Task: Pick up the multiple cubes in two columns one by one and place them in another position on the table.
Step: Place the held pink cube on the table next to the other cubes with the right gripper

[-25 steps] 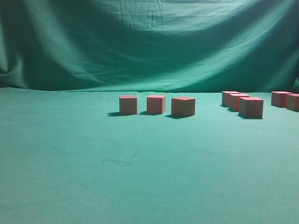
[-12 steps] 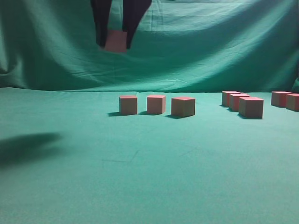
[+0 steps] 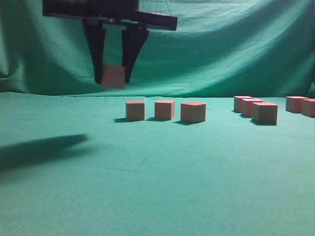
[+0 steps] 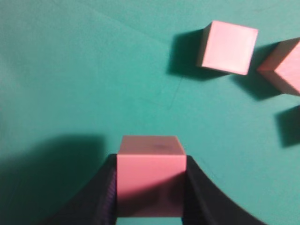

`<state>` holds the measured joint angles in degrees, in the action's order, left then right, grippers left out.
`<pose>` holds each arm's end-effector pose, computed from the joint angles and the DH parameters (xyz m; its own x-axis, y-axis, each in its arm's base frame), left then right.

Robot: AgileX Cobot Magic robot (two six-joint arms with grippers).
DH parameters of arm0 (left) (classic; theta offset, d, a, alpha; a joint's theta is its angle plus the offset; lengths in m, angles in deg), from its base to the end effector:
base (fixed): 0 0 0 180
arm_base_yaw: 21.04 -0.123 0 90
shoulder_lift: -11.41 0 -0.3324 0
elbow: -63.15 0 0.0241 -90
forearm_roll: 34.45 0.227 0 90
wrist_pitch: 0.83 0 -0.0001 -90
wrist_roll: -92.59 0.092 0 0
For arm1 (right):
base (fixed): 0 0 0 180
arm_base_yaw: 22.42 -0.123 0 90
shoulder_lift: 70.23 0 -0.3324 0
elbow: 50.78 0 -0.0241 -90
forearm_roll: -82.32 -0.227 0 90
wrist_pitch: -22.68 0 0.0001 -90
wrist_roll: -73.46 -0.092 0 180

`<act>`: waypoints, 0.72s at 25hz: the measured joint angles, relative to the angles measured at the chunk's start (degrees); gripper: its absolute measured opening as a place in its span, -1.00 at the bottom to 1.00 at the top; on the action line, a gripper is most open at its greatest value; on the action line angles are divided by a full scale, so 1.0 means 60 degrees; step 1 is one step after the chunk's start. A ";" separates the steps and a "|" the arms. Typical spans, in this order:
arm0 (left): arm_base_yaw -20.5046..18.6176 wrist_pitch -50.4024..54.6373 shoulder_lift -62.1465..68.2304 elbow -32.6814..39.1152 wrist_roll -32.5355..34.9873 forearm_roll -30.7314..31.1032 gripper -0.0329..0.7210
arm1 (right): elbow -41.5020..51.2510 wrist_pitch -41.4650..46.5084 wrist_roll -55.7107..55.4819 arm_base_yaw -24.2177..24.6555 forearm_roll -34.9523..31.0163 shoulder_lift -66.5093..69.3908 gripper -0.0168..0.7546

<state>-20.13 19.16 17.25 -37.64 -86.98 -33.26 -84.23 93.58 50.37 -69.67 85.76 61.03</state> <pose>-0.0178 0.0009 0.1765 -0.2591 0.0311 -0.9654 0.0160 0.9995 0.0279 0.3197 0.3381 0.2758 -0.8887 -0.4112 -0.2029 -0.4240 0.9054 0.0219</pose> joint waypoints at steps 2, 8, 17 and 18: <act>0.0000 0.0000 0.0000 0.0000 0.0000 0.0000 -0.91 | -0.0196 0.0000 -0.0503 -0.0082 0.0067 0.0245 -0.27; 0.0000 0.0000 0.0000 0.0000 0.0000 0.0000 -0.91 | -0.0854 0.0002 -0.2047 -0.0180 0.0517 0.0914 -0.27; 0.0000 0.0000 0.0000 0.0000 0.0000 0.0000 -0.91 | -0.1080 -0.0059 -0.3944 -0.0201 0.1170 0.1617 -0.27; 0.0000 0.0000 0.0000 0.0000 0.0000 0.0000 -0.91 | -0.1080 -0.0059 -0.4047 -0.0201 0.1283 0.1626 -0.27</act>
<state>-20.13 19.16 17.25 -37.64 -86.98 -33.26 -90.71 93.22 26.09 -70.88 93.46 70.79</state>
